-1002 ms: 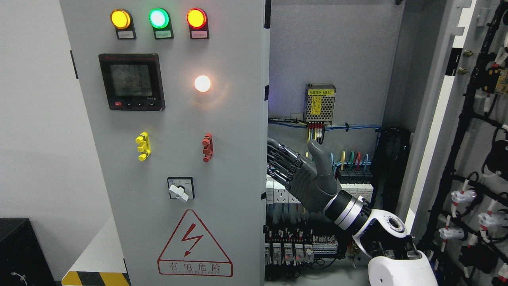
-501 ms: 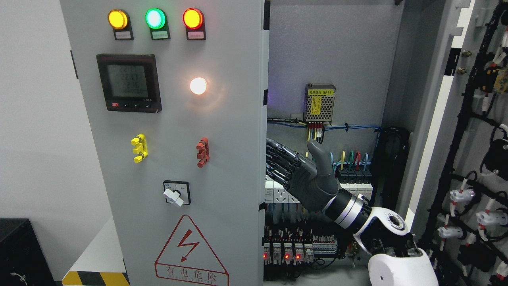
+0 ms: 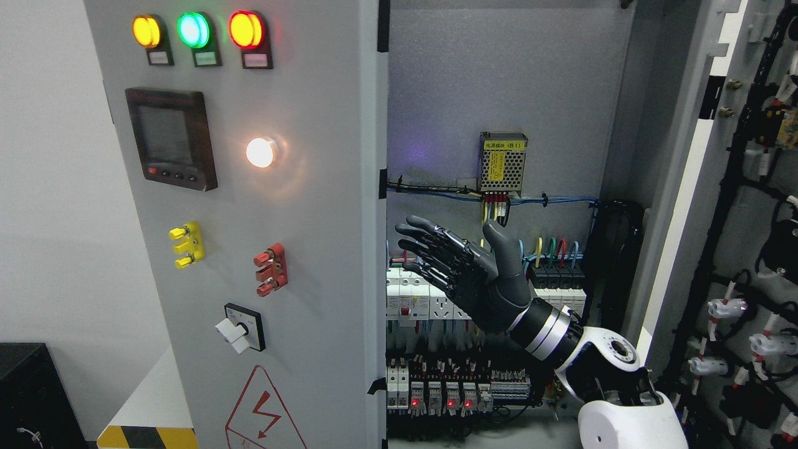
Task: Open door with both hands
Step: 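Push the warning-sign door outward with the right hand, swinging it open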
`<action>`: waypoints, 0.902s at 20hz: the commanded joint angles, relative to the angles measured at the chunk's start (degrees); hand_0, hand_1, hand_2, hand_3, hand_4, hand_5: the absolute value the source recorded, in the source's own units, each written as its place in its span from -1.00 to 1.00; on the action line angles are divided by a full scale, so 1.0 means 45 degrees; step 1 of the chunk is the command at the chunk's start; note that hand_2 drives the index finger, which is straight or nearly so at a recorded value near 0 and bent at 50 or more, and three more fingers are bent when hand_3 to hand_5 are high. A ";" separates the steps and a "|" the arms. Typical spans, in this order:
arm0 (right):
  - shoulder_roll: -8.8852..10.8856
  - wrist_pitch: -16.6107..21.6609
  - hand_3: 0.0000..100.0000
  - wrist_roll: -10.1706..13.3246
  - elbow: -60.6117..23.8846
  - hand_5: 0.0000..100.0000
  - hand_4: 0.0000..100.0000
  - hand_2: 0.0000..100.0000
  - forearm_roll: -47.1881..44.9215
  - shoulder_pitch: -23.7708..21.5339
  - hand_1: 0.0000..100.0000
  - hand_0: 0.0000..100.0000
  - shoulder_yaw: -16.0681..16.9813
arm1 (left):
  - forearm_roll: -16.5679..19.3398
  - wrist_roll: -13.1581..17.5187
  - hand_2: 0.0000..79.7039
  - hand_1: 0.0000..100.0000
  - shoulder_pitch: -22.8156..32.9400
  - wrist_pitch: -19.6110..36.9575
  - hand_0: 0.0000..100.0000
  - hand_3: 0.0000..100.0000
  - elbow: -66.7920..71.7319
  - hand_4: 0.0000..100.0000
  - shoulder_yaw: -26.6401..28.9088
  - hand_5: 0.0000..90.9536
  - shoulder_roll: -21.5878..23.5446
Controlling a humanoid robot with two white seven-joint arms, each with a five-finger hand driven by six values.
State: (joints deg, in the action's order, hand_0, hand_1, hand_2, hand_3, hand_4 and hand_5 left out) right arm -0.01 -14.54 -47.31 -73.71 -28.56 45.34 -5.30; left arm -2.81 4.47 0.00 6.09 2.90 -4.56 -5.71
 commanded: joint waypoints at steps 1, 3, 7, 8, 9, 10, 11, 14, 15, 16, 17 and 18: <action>-0.0253 -0.0012 -1.00 -0.0014 -0.1663 -1.00 -1.00 -1.00 -0.0469 -0.1342 -1.00 -1.00 -0.1690 | 0.0000 0.0003 -1.00 -1.00 0.0156 -0.0005 -1.00 -1.00 0.0000 -1.00 -0.0003 -1.00 0.0000; -0.0233 -0.0012 -1.00 -0.0014 -0.2017 -1.00 -1.00 -1.00 -0.0470 -0.1831 -1.00 -1.00 -0.2101 | 0.0000 0.0003 -1.00 -1.00 0.0156 -0.0005 -1.00 -1.00 0.0000 -1.00 -0.0003 -1.00 0.0000; -0.0253 -0.0011 -1.00 -0.0247 -0.2602 -1.00 -1.00 -1.00 -0.1034 -0.2047 -1.00 -1.00 -0.2786 | 0.0000 0.0003 -1.00 -1.00 0.0156 -0.0005 -1.00 -1.00 0.0000 -1.00 -0.0003 -1.00 0.0000; -0.0253 -0.0012 -1.00 -0.0306 -0.2797 -1.00 -1.00 -1.00 -0.1229 -0.2125 -1.00 -1.00 -0.2961 | 0.0000 0.0022 -1.00 -1.00 0.0156 -0.0005 -1.00 -1.00 0.0000 -1.00 -0.0003 -1.00 0.0000; -0.0233 -0.0012 -1.00 -0.0307 -0.2934 -1.00 -1.00 -1.00 -0.1386 -0.2223 -1.00 -1.00 -0.3118 | 0.0000 0.0023 -1.00 -1.00 0.0156 -0.0005 -1.00 -1.00 0.0000 -1.00 0.0016 -1.00 0.0000; -0.0233 -0.0012 -1.00 -0.0326 -0.3032 -1.00 -1.00 -1.00 -0.1465 -0.2359 -1.00 -1.00 -0.3235 | 0.0000 0.0003 -1.00 -1.00 0.0156 -0.0005 -1.00 -1.00 0.0000 -1.00 -0.0003 -1.00 0.0000; -0.0233 -0.0012 -1.00 -0.0346 -0.3130 -1.00 -1.00 -1.00 -0.1543 -0.2477 -1.00 -1.00 -0.3391 | 0.0000 0.0003 -1.00 -1.00 0.0156 -0.0005 -1.00 -1.00 0.0000 -1.00 -0.0003 -1.00 0.0000; -0.0233 -0.0012 -1.00 -0.0365 -0.3598 -1.00 -1.00 -1.00 -0.1563 -0.2964 -1.00 -1.00 -0.3665 | 0.0000 0.0003 -1.00 -1.00 0.0156 -0.0005 -1.00 -1.00 0.0000 -1.00 -0.0003 -1.00 0.0000; -0.0233 -0.0012 -1.00 -0.0365 -0.3735 -1.00 -1.00 -1.00 -0.1563 -0.3217 -1.00 -1.00 -0.3782 | 0.0000 0.0003 -1.00 -1.00 0.0156 -0.0005 -1.00 -1.00 0.0000 -1.00 -0.0003 -1.00 0.0000; -0.0233 -0.0012 -1.00 -0.0365 -0.3814 -1.00 -1.00 -1.00 -0.1563 -0.3433 -1.00 -1.00 -0.3957 | 0.0000 0.0003 -1.00 -1.00 0.0156 -0.0005 -1.00 -1.00 0.0000 -1.00 -0.0003 -1.00 0.0000; -0.0233 -0.0012 -1.00 -0.0365 -0.3873 -1.00 -1.00 -1.00 -0.1544 -0.3589 -1.00 -1.00 -0.4172 | 0.0000 0.0022 -1.00 -1.00 0.0156 -0.0005 -1.00 -1.00 0.0000 -1.00 -0.0003 -1.00 -0.0019; -0.0233 -0.0012 -1.00 -0.0365 -0.4028 -1.00 -1.00 -1.00 -0.1563 -0.3707 -1.00 -1.00 -0.4271 | 0.0000 0.0003 -1.00 -1.00 0.0156 -0.0005 -1.00 -1.00 0.0000 -1.00 -0.0003 -1.00 0.0000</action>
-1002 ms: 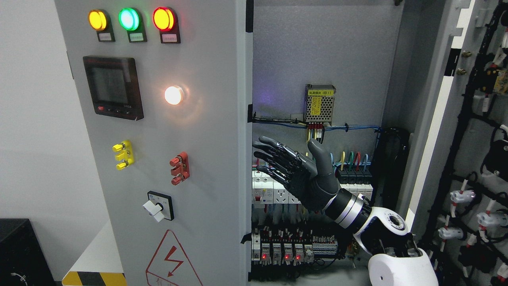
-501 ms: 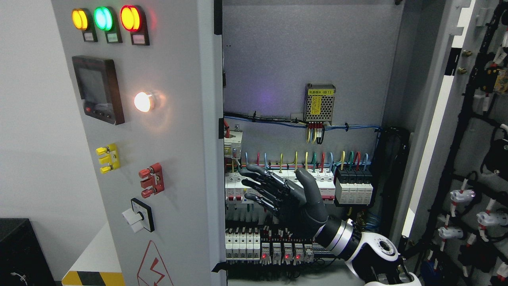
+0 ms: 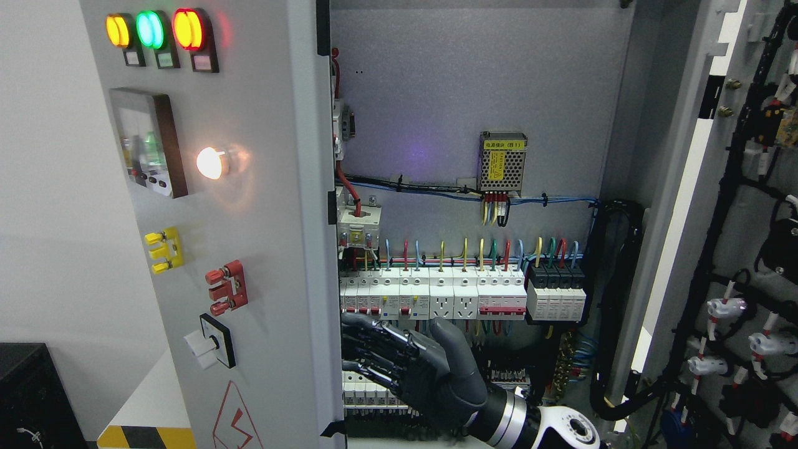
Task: Open door with both hands
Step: 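Push the warning-sign door outward with the right hand, swinging it open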
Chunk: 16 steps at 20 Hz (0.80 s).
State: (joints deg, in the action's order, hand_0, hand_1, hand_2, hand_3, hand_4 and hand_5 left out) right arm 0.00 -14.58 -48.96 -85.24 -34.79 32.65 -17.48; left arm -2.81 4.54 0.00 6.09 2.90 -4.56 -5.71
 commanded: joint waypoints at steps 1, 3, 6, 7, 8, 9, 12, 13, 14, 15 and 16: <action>-0.0235 -0.0021 -1.00 0.0000 -0.1699 -1.00 -1.00 -1.00 -0.0179 -0.1023 -1.00 -1.00 -0.1585 | 0.0000 -0.0013 -1.00 -1.00 0.0156 -0.0006 -1.00 -1.00 0.0000 -1.00 -0.0002 -1.00 0.0000; -0.0235 -0.0040 -1.00 0.0000 -0.1935 -1.00 -1.00 -1.00 -0.0179 -0.1219 -1.00 -1.00 -0.1605 | 0.0000 0.0006 -1.00 -1.00 0.0156 -0.0006 -1.00 -1.00 0.0000 -1.00 -0.0002 -1.00 0.0000; -0.0254 -0.0040 -1.00 -0.0019 -0.1994 -1.00 -1.00 -1.00 -0.0160 -0.1532 -1.00 -1.00 -0.1624 | 0.0000 -0.0013 -1.00 -1.00 0.0156 -0.0006 -1.00 -1.00 0.0000 -1.00 -0.0002 -1.00 0.0000; -0.0254 -0.0040 -1.00 -0.0019 -0.2053 -1.00 -1.00 -1.00 -0.0160 -0.1591 -1.00 -1.00 -0.1663 | 0.0000 0.0006 -1.00 -1.00 0.0156 -0.0006 -1.00 -1.00 0.0000 -1.00 -0.0002 -1.00 0.0000; -0.0254 -0.0040 -1.00 -0.0019 -0.2073 -1.00 -1.00 -1.00 -0.0160 -0.1611 -1.00 -1.00 -0.1799 | 0.0000 -0.0013 -1.00 -1.00 0.0156 -0.0006 -1.00 -1.00 0.0000 -1.00 -0.0002 -1.00 0.0000; -0.0254 -0.0040 -1.00 -0.0019 -0.2131 -1.00 -1.00 -1.00 -0.0160 -0.1611 -1.00 -1.00 -0.1858 | 0.0000 -0.0013 -1.00 -1.00 0.0156 -0.0006 -1.00 -1.00 0.0000 -1.00 -0.0002 -1.00 0.0000; -0.0235 -0.0040 -1.00 0.0000 -0.2170 -1.00 -1.00 -1.00 -0.0160 -0.1611 -1.00 -1.00 -0.1995 | 0.0000 -0.0013 -1.00 -1.00 0.0156 -0.0006 -1.00 -1.00 0.0000 -1.00 0.0018 -1.00 0.0000; -0.0215 -0.0021 -1.00 0.0000 -0.2170 -1.00 -1.00 -1.00 -0.0160 -0.1611 -1.00 -1.00 -0.2073 | 0.0000 -0.0013 -1.00 -1.00 0.0156 -0.0006 -1.00 -1.00 0.0000 -1.00 -0.0002 -1.00 0.0000; -0.0176 -0.0021 -1.00 0.0000 -0.2170 -1.00 -1.00 -1.00 -0.0160 -0.1611 -1.00 -1.00 -0.2151 | 0.0000 -0.0013 -1.00 -1.00 0.0156 -0.0006 -1.00 -1.00 0.0000 -1.00 -0.0002 -1.00 0.0000; -0.0041 -0.0021 -1.00 0.0000 -0.2170 -1.00 -1.00 -1.00 -0.0141 -0.1611 -1.00 -1.00 -0.2268 | 0.0000 -0.0013 -1.00 -1.00 0.0156 -0.0006 -1.00 -1.00 0.0000 -1.00 -0.0002 -1.00 0.0000; 0.0038 -0.0021 -1.00 0.0000 -0.2151 -1.00 -1.00 -1.00 -0.0121 -0.1611 -1.00 -1.00 -0.2327 | 0.0000 -0.0013 -1.00 -1.00 0.0156 -0.0006 -1.00 -1.00 0.0000 -1.00 -0.0002 -1.00 0.0000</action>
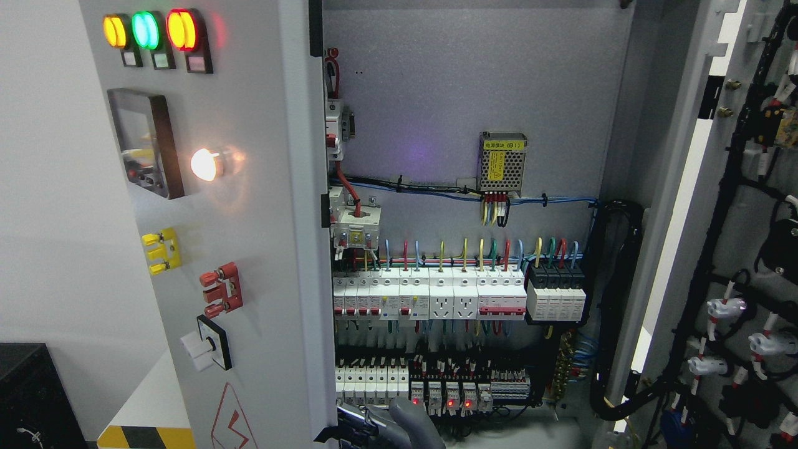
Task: Open door with both hands
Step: 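Push the warning-sign door outward with the right hand, swinging it open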
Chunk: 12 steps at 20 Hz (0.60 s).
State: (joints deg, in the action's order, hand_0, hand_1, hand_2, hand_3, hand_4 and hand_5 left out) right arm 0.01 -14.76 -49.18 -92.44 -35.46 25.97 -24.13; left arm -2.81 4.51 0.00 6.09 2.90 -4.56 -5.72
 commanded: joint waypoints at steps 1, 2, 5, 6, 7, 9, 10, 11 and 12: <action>0.0038 0.0017 -1.00 0.0069 -0.0552 -1.00 -1.00 -1.00 0.0028 -0.0108 -1.00 -1.00 -0.0849 | 0.0000 0.0014 -1.00 -1.00 0.0156 -0.0006 -1.00 -1.00 0.0000 -1.00 -0.0003 -1.00 0.0001; 0.0057 0.0017 -1.00 0.0069 -0.0552 -1.00 -1.00 -1.00 0.0066 -0.0107 -1.00 -1.00 -0.0868 | 0.0000 -0.0005 -1.00 -1.00 0.0156 -0.0006 -1.00 -1.00 0.0000 -1.00 -0.0003 -1.00 0.0001; 0.0057 0.0017 -1.00 0.0088 -0.0552 -1.00 -1.00 -1.00 0.0106 -0.0088 -1.00 -1.00 -0.1199 | 0.0000 -0.0005 -1.00 -1.00 0.0156 -0.0006 -1.00 -1.00 0.0000 -1.00 -0.0003 -1.00 0.0001; 0.0057 0.0017 -1.00 0.0088 -0.0552 -1.00 -1.00 -1.00 0.0125 -0.0107 -1.00 -1.00 -0.1297 | 0.0000 -0.0005 -1.00 -1.00 0.0156 -0.0006 -1.00 -1.00 0.0000 -1.00 -0.0003 -1.00 0.0001; 0.0057 0.0017 -1.00 0.0108 -0.0552 -1.00 -1.00 -1.00 0.0164 -0.0088 -1.00 -1.00 -0.1375 | 0.0000 -0.0005 -1.00 -1.00 0.0156 -0.0006 -1.00 -1.00 0.0000 -1.00 -0.0003 -1.00 0.0001; -0.0020 0.0037 -1.00 0.0166 -0.0396 -1.00 -1.00 -1.00 0.0223 -0.0049 -1.00 -1.00 -0.1396 | 0.0000 -0.0005 -1.00 -1.00 0.0156 -0.0006 -1.00 -1.00 0.0000 -1.00 -0.0003 -1.00 0.0001; -0.0059 0.0037 -1.00 0.0186 -0.0260 -1.00 -1.00 -1.00 0.0223 0.0009 -1.00 -1.00 -0.1396 | 0.0000 -0.0005 -1.00 -1.00 0.0156 -0.0006 -1.00 -1.00 0.0000 -1.00 -0.0003 -1.00 0.0001; -0.0060 0.0037 -1.00 0.0205 -0.0162 -1.00 -1.00 -1.00 0.0223 0.0068 -1.00 -1.00 -0.1415 | 0.0000 -0.0005 -1.00 -1.00 0.0156 -0.0006 -1.00 -1.00 0.0000 -1.00 -0.0003 -1.00 0.0001; -0.0079 0.0037 -1.00 0.0206 -0.0161 -1.00 -1.00 -1.00 0.0223 0.0049 -1.00 -1.00 -0.1434 | 0.0000 0.0014 -1.00 -1.00 0.0156 -0.0006 -1.00 -1.00 0.0000 -1.00 -0.0003 -1.00 0.0001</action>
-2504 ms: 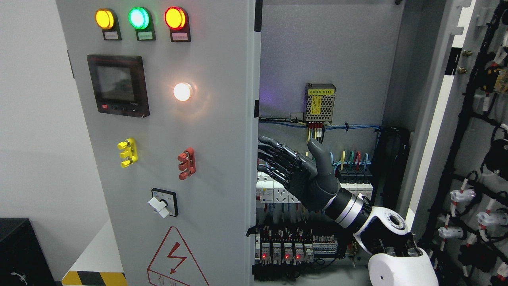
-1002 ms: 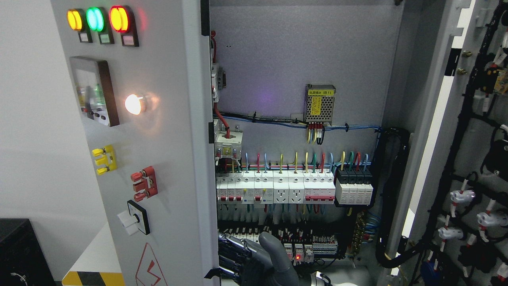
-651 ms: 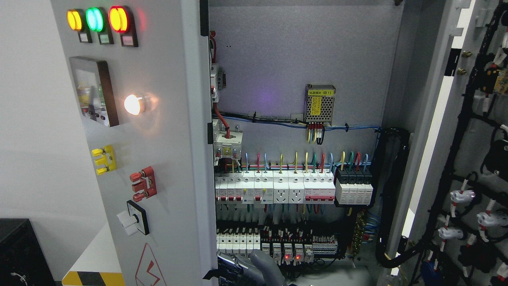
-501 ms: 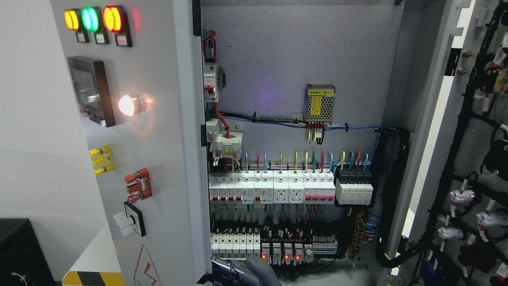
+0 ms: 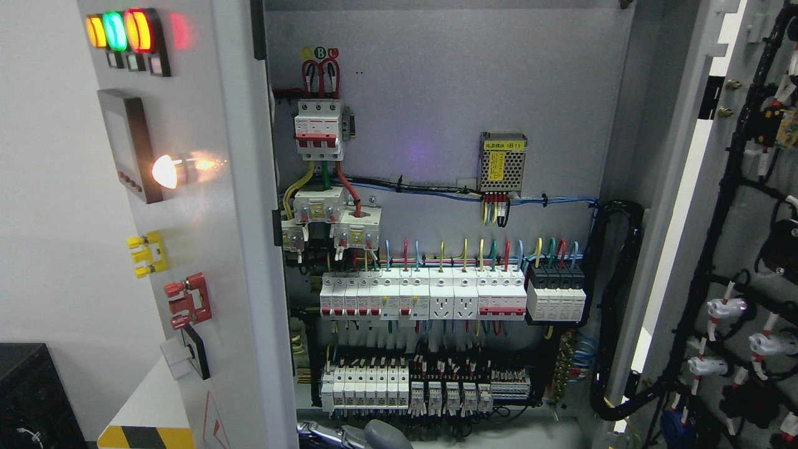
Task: Open door with both hands
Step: 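Push the warning-sign door outward with the right hand, swinging it open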
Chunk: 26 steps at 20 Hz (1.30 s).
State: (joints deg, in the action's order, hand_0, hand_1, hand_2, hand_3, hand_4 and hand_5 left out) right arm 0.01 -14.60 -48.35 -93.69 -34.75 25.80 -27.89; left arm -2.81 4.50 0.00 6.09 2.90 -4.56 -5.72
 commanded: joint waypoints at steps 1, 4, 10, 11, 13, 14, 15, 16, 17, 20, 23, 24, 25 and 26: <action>-0.0060 0.0002 -1.00 0.0021 0.0098 -1.00 -1.00 -1.00 0.0066 0.0088 -1.00 -1.00 -0.0716 | 0.0000 0.0016 -1.00 -1.00 0.0156 -0.0006 -1.00 -1.00 0.0000 -1.00 -0.0002 -1.00 0.0001; 0.0037 0.0041 -1.00 0.0138 0.0079 -1.00 -1.00 -1.00 0.0066 0.0088 -1.00 -1.00 -0.1164 | 0.0000 -0.0004 -1.00 -1.00 0.0156 -0.0006 -1.00 -1.00 0.0000 -1.00 -0.0002 -1.00 0.0001; -0.0099 0.0021 -1.00 0.0939 0.0157 -1.00 -1.00 -1.00 0.0066 0.0264 -1.00 -1.00 -0.1635 | 0.0000 0.0016 -1.00 -1.00 0.0156 -0.0006 -1.00 -1.00 0.0000 -1.00 -0.0002 -1.00 0.0001; -0.0099 0.0021 -1.00 0.0939 0.0157 -1.00 -1.00 -1.00 0.0066 0.0264 -1.00 -1.00 -0.1732 | 0.0000 -0.0004 -1.00 -1.00 0.0156 -0.0006 -1.00 -1.00 0.0000 -1.00 -0.0002 -1.00 0.0001; -0.0119 0.0021 -1.00 0.0959 0.0079 -1.00 -1.00 -1.00 0.0047 0.0264 -1.00 -1.00 -0.1966 | 0.0000 -0.0004 -1.00 -1.00 0.0156 -0.0006 -1.00 -1.00 0.0000 -1.00 -0.0002 -1.00 0.0001; -0.0157 0.0021 -1.00 0.0978 0.0059 -1.00 -1.00 -1.00 0.0046 0.0264 -1.00 -1.00 -0.2044 | 0.0000 -0.0004 -1.00 -1.00 0.0156 -0.0006 -1.00 -1.00 0.0000 -1.00 -0.0002 -1.00 0.0001; -0.0158 0.0021 -1.00 0.0978 0.0059 -1.00 -1.00 -1.00 0.0046 0.0264 -1.00 -1.00 -0.2142 | 0.0000 0.0016 -1.00 -1.00 0.0156 -0.0006 -1.00 -1.00 0.0000 -1.00 -0.0002 -1.00 0.0001; -0.0177 0.0021 -1.00 0.0978 0.0059 -1.00 -1.00 -1.00 0.0046 0.0283 -1.00 -1.00 -0.2278 | 0.0000 -0.0004 -1.00 -1.00 0.0156 -0.0006 -1.00 -1.00 0.0000 -1.00 -0.0002 -1.00 0.0001; -0.0177 0.0021 -1.00 0.0978 0.0059 -1.00 -1.00 -1.00 0.0046 0.0303 -1.00 -1.00 -0.2415 | 0.0000 -0.0004 -1.00 -1.00 0.0156 -0.0006 -1.00 -1.00 0.0000 -1.00 -0.0002 -1.00 0.0001; -0.0294 0.0021 -1.00 0.0978 0.0156 -1.00 -1.00 -1.00 0.0066 0.0614 -1.00 -1.00 -0.2631 | 0.0000 -0.0004 -1.00 -1.00 0.0156 -0.0006 -1.00 -1.00 0.0000 -1.00 -0.0002 -1.00 0.0001; -0.0411 0.0002 -1.00 0.0978 0.0274 -1.00 -1.00 -1.00 0.0066 0.0810 -1.00 -1.00 -0.2631 | 0.0000 -0.0004 -1.00 -1.00 0.0156 -0.0006 -1.00 -1.00 0.0000 -1.00 -0.0002 -1.00 0.0001; -0.0470 0.0002 -1.00 0.0978 0.0293 -1.00 -1.00 -1.00 0.0066 0.0849 -1.00 -1.00 -0.2650 | 0.0000 -0.0004 -1.00 -1.00 0.0156 -0.0006 -1.00 -1.00 0.0000 -1.00 -0.0002 -1.00 0.0001; -0.0490 -0.0017 -1.00 0.0978 0.0293 -1.00 -1.00 -1.00 0.0066 0.0966 -1.00 -1.00 -0.2728 | 0.0000 -0.0004 -1.00 -1.00 0.0156 -0.0006 -1.00 -1.00 0.0000 -1.00 -0.0002 -1.00 0.0001; -0.0490 0.0002 -1.00 0.0978 0.0371 -1.00 -1.00 -1.00 0.0066 0.1102 -1.00 -1.00 -0.2864 | 0.0000 -0.0004 -1.00 -1.00 0.0156 -0.0006 -1.00 -1.00 0.0000 -1.00 -0.0002 -1.00 0.0001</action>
State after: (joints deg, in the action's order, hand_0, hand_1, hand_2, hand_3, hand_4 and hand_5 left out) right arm -0.44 -14.46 -43.93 -92.94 -34.48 28.92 -37.32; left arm -2.81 4.32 0.00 6.09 2.90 -4.56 -5.72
